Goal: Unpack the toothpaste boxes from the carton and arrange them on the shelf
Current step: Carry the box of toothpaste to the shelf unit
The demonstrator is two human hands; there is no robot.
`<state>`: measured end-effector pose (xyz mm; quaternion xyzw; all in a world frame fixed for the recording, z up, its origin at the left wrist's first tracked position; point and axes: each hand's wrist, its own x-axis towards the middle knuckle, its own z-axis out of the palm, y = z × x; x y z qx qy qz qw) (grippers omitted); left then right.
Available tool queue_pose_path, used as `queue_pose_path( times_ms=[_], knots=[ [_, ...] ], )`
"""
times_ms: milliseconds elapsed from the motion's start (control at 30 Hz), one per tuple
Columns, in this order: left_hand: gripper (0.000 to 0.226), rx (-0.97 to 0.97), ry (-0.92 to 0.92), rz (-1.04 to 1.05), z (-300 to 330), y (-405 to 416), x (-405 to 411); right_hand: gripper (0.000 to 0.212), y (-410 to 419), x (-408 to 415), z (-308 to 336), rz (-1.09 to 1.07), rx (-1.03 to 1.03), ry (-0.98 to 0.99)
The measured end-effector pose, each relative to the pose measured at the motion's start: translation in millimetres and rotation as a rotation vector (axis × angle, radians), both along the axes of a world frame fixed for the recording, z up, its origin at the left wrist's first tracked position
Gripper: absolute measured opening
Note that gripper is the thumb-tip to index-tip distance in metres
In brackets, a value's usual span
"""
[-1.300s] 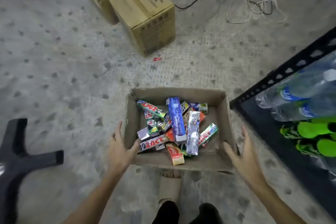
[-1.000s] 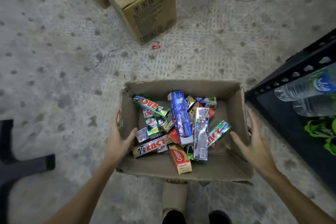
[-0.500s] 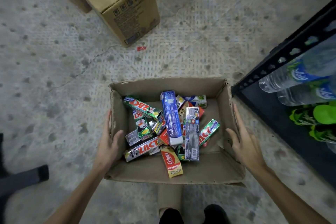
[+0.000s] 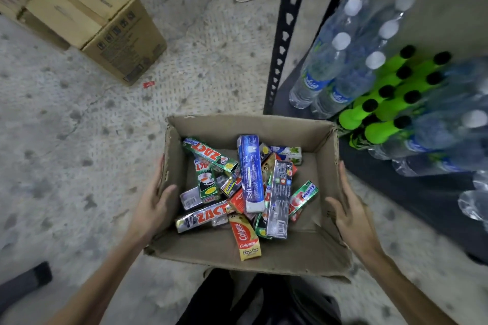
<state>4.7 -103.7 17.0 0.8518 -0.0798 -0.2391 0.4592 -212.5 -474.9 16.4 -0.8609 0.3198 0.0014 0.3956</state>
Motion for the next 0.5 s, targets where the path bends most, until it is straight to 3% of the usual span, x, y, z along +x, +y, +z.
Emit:
queue_pose_path(
  times_ms=[500],
  knots=[
    [0.067, -0.169, 0.029, -0.359, -9, -182, -96, 0.083, -88, -211, -1, -0.347, -0.075, 0.005]
  ],
)
